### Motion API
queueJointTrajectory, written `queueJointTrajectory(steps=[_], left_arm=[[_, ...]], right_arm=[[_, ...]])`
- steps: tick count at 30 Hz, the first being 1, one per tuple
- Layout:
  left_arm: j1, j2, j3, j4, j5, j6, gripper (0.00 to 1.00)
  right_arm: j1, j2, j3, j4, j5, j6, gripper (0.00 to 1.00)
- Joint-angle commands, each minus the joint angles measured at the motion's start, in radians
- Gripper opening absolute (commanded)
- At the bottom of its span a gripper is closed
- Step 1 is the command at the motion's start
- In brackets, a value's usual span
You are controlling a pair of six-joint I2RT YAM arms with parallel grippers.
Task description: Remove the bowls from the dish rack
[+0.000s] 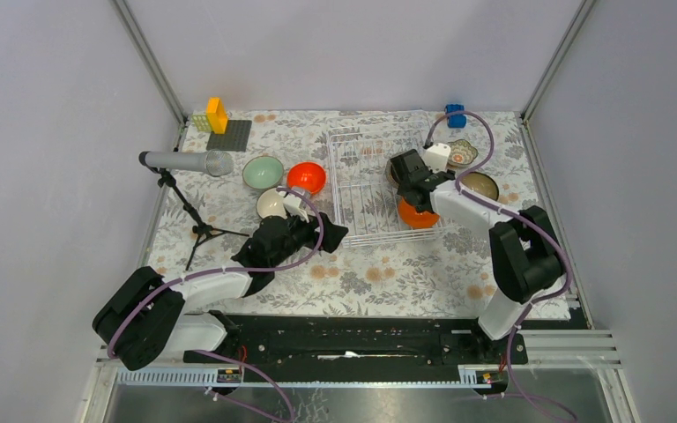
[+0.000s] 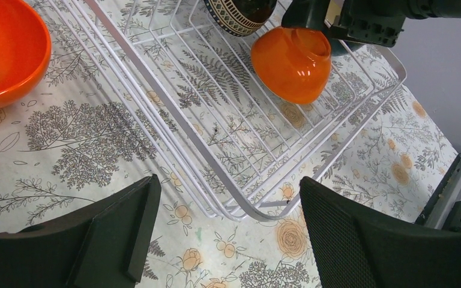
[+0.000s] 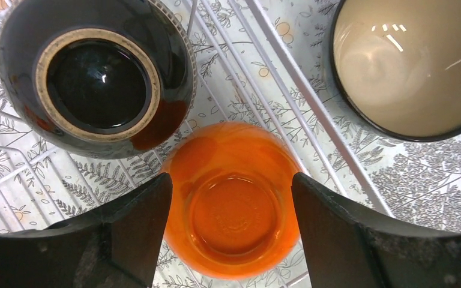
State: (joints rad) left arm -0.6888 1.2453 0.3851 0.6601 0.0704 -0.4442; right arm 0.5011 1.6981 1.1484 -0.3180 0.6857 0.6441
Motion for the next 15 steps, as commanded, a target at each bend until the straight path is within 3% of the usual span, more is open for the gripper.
queueJointTrajectory(steps=[1,10,15], left_arm=[[-0.004,-0.021,0.034,0.032,-0.011,0.013,0.90],[-0.005,-0.008,0.041,0.027,-0.008,0.012,0.90],[-0.004,-0.007,0.043,0.025,-0.007,0.012,0.90]], right_arm=[[-0.017,0.043,0.044,0.015,-0.024,0.068,0.80],[-0.049,0.001,0.033,-0.020,-0.156,0.115,0.70],[-0.049,-0.088,0.006,0.019,-0.331,0.052,0.63]])
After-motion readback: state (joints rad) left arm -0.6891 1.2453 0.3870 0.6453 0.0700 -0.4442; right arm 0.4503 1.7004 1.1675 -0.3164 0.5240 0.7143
